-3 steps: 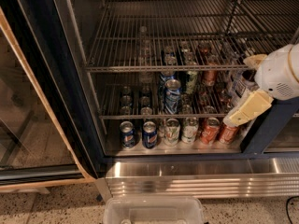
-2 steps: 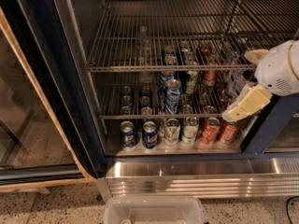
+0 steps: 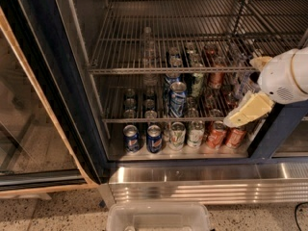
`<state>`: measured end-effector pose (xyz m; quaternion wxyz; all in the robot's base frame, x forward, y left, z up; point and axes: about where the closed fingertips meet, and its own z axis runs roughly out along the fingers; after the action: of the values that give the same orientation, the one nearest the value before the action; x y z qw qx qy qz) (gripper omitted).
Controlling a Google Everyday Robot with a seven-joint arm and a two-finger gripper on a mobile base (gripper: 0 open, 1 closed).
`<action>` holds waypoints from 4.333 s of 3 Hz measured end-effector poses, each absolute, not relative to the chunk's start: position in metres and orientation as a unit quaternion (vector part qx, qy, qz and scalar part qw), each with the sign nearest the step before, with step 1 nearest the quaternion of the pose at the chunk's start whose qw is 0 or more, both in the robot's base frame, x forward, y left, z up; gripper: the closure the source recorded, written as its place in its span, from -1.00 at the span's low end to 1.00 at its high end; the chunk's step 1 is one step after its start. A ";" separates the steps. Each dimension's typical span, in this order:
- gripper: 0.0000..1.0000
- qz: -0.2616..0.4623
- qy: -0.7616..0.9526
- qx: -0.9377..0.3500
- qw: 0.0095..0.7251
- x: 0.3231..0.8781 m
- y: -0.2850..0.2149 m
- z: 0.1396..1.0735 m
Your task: Pick blue plastic bottle from middle shelf of fridge
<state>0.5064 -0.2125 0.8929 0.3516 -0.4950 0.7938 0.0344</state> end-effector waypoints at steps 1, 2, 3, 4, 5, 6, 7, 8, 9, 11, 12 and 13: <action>-1.00 0.047 0.807 -0.454 0.374 0.507 -0.211 0.869; -1.00 0.051 0.817 -0.404 0.408 0.502 -0.214 0.849; -1.00 0.052 0.819 -0.390 0.418 0.500 -0.216 0.846; -1.00 0.051 0.819 -0.377 0.430 0.500 -0.217 0.843; -1.00 0.044 0.824 -0.352 0.442 0.492 -0.232 0.838; -1.00 0.043 0.825 -0.351 0.442 0.491 -0.233 0.838; -1.00 0.051 0.826 -0.341 0.446 0.493 -0.231 0.834; -1.00 0.059 0.828 -0.332 0.448 0.493 -0.230 0.826; -1.00 0.069 0.830 -0.291 0.471 0.497 -0.233 0.816; -1.00 0.080 0.826 -0.207 0.518 0.505 -0.249 0.800; -1.00 0.086 0.819 -0.189 0.534 0.512 -0.249 0.797; -1.00 0.083 0.806 -0.157 0.564 0.525 -0.259 0.798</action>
Offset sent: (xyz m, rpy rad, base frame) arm -0.0102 -0.0158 -0.0724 0.2500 -0.1111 -0.2967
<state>0.5252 -0.2585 0.7981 0.5640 -0.1574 0.8064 0.0826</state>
